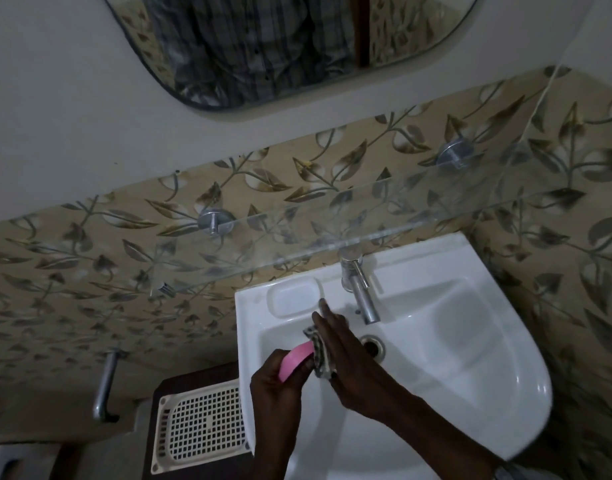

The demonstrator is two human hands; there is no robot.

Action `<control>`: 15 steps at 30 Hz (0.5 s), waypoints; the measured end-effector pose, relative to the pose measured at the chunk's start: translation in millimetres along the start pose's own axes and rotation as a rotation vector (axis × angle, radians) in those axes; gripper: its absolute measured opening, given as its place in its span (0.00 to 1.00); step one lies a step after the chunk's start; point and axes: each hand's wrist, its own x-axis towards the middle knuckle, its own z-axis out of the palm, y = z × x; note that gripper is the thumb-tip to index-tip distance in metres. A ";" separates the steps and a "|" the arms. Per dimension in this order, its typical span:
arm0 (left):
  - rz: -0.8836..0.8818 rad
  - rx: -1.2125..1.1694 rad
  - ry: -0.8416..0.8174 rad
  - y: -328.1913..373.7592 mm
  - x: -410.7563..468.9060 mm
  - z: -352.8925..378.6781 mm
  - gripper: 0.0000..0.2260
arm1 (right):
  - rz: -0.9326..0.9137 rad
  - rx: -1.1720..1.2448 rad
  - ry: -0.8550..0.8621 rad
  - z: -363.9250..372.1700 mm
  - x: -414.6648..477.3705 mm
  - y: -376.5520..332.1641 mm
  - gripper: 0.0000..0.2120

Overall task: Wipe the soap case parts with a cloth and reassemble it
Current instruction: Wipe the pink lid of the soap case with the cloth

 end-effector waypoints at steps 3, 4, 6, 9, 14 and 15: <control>-0.035 -0.044 0.025 4.3 1.0 13.4 0.04 | 0.212 -0.011 0.167 10.5 4.8 -9.5 0.43; -0.030 -0.034 0.032 6.3 1.3 16.5 0.04 | 0.269 -0.002 0.190 15.6 5.7 -14.4 0.44; -0.024 -0.002 0.040 8.2 0.4 18.4 0.05 | 0.323 0.036 0.193 23.1 5.8 -21.8 0.49; -0.038 0.043 0.020 9.1 0.6 16.7 0.04 | 0.357 0.105 0.227 27.9 3.2 -23.2 0.46; -0.101 0.102 0.052 5.3 0.2 9.6 0.07 | 0.605 0.490 0.270 24.0 3.6 -24.1 0.38; -0.113 0.102 0.059 4.0 1.1 7.0 0.07 | 0.659 0.476 0.289 23.2 5.4 -19.8 0.33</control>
